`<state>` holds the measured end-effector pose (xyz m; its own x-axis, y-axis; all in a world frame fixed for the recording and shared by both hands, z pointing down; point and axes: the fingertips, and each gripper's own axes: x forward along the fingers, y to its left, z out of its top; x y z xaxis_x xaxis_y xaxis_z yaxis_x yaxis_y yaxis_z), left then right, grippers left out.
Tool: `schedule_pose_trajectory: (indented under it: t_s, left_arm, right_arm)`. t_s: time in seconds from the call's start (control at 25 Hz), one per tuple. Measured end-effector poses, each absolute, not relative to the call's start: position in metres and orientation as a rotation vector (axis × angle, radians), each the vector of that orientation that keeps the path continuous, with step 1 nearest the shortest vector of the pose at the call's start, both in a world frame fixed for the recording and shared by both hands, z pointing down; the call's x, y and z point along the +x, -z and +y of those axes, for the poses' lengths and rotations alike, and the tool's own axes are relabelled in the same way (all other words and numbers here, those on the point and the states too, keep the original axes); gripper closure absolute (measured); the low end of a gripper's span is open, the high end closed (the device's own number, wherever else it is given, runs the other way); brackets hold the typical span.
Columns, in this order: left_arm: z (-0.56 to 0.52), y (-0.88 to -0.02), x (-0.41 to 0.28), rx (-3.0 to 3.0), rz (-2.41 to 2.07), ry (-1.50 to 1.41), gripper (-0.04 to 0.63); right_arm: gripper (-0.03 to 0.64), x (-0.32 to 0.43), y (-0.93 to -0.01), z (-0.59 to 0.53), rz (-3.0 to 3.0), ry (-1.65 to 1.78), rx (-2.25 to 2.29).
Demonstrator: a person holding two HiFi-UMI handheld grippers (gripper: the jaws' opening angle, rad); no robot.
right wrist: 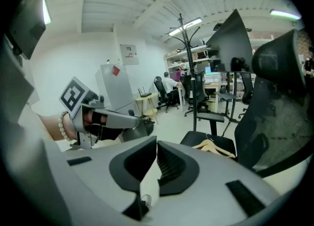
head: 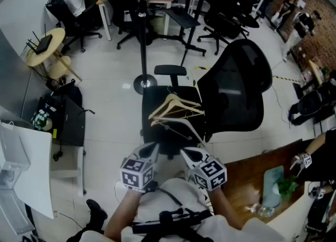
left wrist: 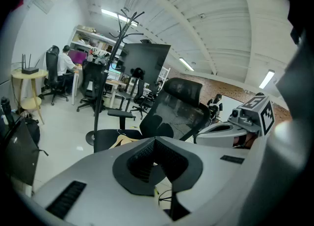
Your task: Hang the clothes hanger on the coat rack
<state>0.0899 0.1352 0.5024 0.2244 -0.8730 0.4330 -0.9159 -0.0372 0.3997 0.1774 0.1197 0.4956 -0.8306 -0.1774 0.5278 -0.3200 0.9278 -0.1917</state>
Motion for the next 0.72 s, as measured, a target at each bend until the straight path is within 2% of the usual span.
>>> schedule_pose_trajectory:
  t_s: [0.44,0.72]
  left_arm:
    - [0.150,-0.523,0.056,1.949,-1.537,-0.121,0.595]
    - [0.140,-0.559,0.069,2.021,-1.394,-0.269,0.595]
  right_arm:
    - [0.603,0.138,-0.501,0.139,-2.537,-0.369,0.441]
    - [0.607,0.158,-0.517,0.138,-2.476,-0.446,0.582]
